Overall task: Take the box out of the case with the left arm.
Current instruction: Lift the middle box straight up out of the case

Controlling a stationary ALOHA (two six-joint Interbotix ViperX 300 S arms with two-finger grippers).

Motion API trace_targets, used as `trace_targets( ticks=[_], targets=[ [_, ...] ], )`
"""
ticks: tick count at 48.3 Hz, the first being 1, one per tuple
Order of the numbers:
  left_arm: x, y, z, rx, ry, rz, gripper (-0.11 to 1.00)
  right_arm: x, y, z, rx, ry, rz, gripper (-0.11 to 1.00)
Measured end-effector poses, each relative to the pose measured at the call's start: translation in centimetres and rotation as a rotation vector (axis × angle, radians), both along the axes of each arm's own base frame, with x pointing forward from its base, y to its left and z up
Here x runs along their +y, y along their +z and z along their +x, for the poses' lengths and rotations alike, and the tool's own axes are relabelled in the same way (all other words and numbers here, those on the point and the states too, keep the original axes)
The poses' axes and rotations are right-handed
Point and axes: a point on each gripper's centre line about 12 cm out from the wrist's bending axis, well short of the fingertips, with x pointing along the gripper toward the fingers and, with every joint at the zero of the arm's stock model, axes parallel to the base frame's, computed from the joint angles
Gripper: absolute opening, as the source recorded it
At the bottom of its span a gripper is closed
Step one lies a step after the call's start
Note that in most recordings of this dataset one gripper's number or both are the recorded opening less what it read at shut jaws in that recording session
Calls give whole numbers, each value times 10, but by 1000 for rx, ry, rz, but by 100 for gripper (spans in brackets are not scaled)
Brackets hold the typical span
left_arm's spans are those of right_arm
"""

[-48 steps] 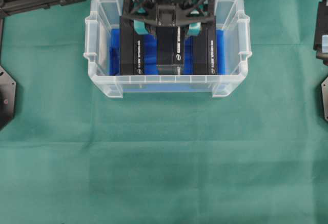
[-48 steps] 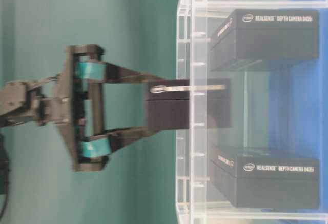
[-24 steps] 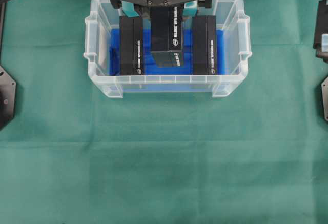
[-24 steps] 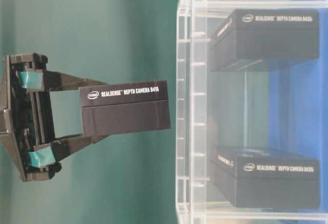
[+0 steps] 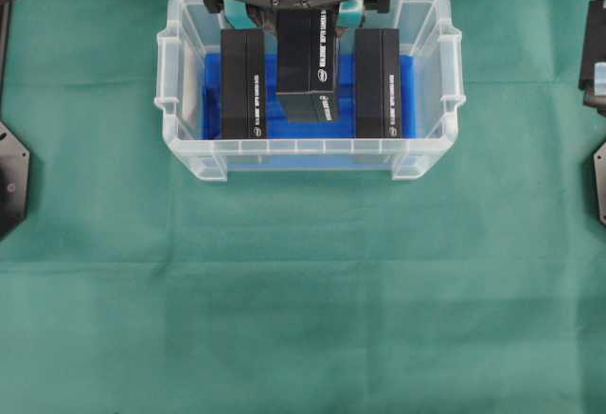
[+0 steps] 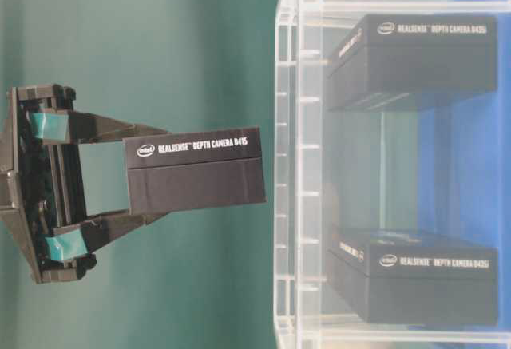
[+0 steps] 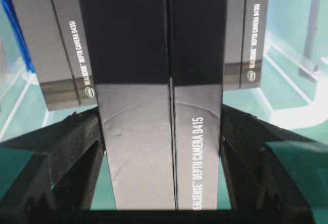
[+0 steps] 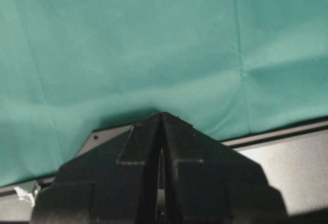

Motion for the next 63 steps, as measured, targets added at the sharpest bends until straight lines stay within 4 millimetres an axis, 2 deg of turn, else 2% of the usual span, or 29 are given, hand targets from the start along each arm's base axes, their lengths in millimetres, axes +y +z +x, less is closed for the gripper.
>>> trace_targets(
  ticks=[50, 54, 63],
  targets=[
    [0, 0, -1, 8, -1, -2, 60, 0, 0, 0, 0, 0, 0, 2],
    [-3, 0, -1, 15, -1, -5, 60, 0, 0, 0, 0, 0, 0, 2],
    [-27, 3, 1, 9, 8, -16, 60, 0, 0, 0, 0, 0, 0, 2]
  ],
)
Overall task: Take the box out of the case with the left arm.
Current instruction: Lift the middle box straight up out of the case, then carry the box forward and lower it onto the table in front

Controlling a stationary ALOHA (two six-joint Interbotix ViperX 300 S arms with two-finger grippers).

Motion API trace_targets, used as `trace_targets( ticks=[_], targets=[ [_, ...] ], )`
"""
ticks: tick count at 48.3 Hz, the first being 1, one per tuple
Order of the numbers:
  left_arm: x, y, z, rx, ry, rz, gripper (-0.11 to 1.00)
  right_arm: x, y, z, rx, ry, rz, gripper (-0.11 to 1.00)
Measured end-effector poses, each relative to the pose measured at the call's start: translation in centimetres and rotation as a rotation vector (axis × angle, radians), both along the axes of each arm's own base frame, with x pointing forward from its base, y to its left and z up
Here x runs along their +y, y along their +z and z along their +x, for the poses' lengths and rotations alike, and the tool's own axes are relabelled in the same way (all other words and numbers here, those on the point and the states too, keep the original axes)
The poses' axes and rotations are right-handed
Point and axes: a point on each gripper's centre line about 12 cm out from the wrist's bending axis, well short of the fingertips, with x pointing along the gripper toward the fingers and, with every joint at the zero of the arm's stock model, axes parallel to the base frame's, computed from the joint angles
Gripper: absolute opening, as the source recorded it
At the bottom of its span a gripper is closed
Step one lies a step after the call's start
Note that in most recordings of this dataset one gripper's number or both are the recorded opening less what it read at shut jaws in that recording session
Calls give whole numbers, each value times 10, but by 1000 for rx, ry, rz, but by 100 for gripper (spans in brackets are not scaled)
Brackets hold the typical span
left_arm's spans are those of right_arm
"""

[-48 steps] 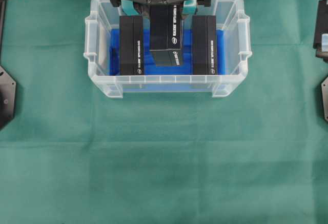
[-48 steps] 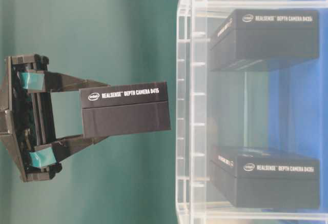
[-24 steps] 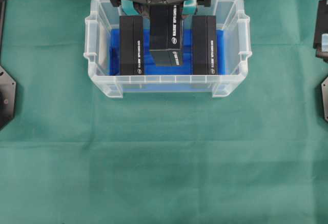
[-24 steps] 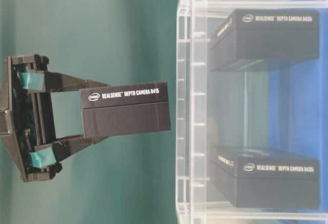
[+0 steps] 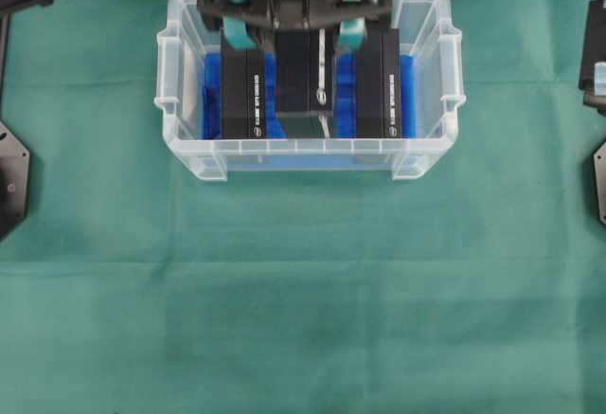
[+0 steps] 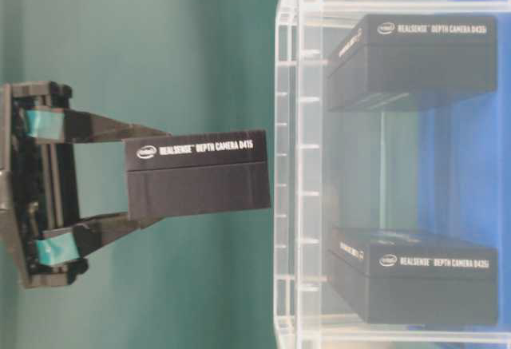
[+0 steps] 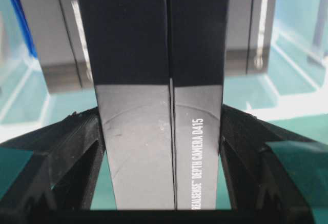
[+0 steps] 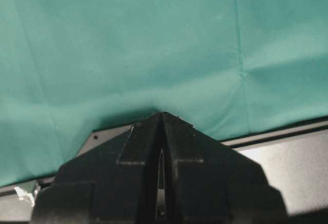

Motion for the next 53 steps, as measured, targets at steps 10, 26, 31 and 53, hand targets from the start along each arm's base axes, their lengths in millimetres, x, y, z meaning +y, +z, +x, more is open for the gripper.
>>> trace_targets(
  ticks=[10, 26, 31, 53],
  targets=[
    [-43, 10, 1, -24, -14, -13, 60, 0, 0, 0, 0, 0, 0, 2],
    [-113, 9, 2, -23, -22, -46, 60, 0, 0, 0, 0, 0, 0, 2],
    [-135, 9, 0, -23, -17, -58, 60, 0, 0, 0, 0, 0, 0, 2],
    [-176, 9, -6, -29, -15, -71, 60, 0, 0, 0, 0, 0, 0, 2]
  ],
)
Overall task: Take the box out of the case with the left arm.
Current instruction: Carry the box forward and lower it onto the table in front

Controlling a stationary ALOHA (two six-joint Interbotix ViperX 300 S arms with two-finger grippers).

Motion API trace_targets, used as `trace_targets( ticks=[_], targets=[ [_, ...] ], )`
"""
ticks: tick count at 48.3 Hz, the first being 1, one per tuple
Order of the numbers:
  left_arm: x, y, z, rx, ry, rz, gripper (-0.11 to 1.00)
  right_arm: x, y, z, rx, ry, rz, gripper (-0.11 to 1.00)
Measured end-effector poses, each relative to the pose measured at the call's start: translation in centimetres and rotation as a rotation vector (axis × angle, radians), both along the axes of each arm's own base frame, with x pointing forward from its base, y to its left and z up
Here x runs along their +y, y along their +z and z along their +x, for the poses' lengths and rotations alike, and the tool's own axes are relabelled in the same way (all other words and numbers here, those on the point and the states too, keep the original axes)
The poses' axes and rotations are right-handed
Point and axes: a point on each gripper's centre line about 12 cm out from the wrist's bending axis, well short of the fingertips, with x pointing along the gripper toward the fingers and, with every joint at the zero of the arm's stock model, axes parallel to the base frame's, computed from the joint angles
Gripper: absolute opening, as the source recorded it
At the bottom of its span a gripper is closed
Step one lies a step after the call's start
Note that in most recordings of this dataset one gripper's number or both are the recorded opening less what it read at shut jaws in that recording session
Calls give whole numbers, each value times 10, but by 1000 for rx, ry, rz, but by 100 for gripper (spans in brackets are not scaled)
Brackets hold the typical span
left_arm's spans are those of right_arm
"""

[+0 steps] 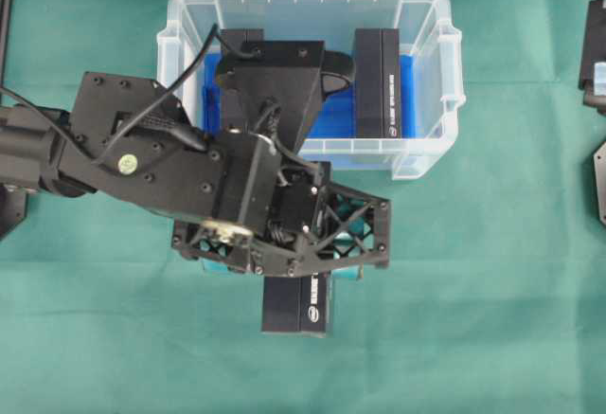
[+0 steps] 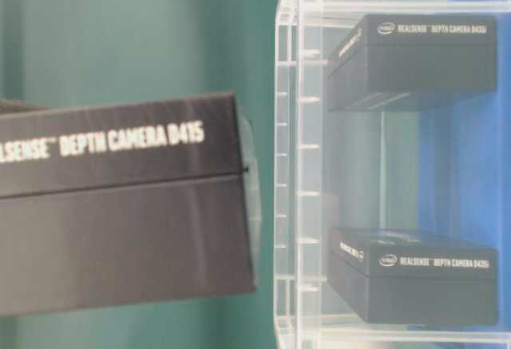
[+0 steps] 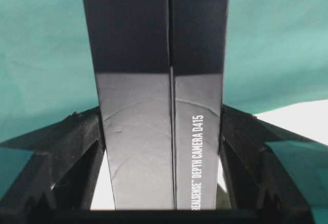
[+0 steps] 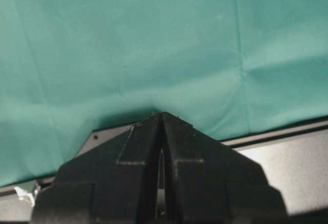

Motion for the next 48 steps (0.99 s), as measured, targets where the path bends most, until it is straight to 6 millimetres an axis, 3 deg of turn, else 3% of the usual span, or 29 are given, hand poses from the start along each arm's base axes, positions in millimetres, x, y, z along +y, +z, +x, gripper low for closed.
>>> trace_targets(
  ticks=[7, 15, 24, 36, 48],
  targets=[
    [2, -4, 0, 10, 7, 13, 60, 0, 0, 0, 0, 0, 0, 2],
    [2, -23, 0, 48, 9, 23, 60, 0, 0, 0, 2, 0, -1, 2],
    [2, -54, 4, 58, 9, 35, 60, 0, 1, 0, -2, 0, -2, 2],
    [2, -111, -3, 123, 15, 50, 60, -3, 0, 0, 0, -4, -24, 2],
    [2, -150, -1, 82, 7, 46, 60, -4, 1, 0, 1, -5, -32, 2]
  ],
)
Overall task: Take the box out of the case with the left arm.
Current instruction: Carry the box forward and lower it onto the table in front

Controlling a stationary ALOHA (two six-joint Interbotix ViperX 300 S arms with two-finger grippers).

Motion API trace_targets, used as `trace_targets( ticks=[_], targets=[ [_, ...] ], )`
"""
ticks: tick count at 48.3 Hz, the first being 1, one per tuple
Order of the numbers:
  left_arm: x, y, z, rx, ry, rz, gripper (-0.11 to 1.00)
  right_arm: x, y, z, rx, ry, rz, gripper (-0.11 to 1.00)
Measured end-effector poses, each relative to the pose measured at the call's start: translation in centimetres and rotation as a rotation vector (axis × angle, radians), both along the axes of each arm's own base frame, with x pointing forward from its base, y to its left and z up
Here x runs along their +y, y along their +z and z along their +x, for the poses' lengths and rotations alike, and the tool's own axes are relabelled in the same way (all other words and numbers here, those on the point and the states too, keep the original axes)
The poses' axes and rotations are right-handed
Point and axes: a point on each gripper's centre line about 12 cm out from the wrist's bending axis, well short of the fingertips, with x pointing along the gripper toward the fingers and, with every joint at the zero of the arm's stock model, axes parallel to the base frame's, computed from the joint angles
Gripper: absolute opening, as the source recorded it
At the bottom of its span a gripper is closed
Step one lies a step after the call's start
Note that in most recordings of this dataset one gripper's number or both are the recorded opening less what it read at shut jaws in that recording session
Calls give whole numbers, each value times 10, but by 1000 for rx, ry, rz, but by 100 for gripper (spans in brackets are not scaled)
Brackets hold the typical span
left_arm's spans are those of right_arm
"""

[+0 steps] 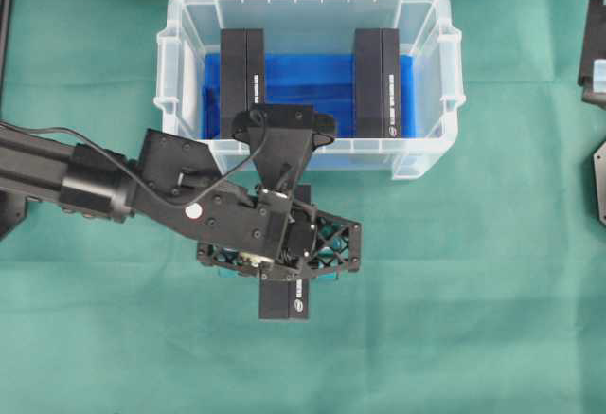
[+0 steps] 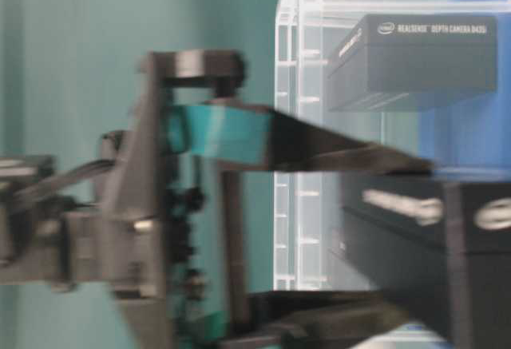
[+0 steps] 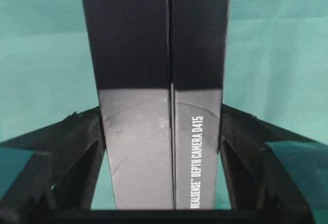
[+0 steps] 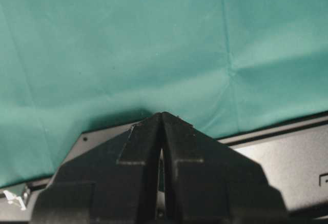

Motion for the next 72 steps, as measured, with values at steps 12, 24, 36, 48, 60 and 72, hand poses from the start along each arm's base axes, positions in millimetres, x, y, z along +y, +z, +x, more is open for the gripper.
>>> trace_targets(
  ticks=[12, 24, 36, 48, 60, 72],
  targets=[
    [0, -30, 2, -17, 2, -4, 60, 0, -1, 0, 3, 0, -1, 2],
    [1, -41, 7, -41, 4, -8, 60, 0, -1, 0, 5, 0, -1, 2],
    [2, -42, 9, -51, 2, -11, 60, 0, -2, -1, 8, 0, -1, 2],
    [1, -42, 10, -58, -32, -20, 60, 0, -2, -1, 8, 0, -1, 2],
    [8, -43, 11, -63, -16, -26, 60, 0, -2, -1, 8, 0, -3, 2],
    [8, -42, 12, -64, -14, -28, 79, 0, -2, -1, 8, 0, -3, 2]
  ],
)
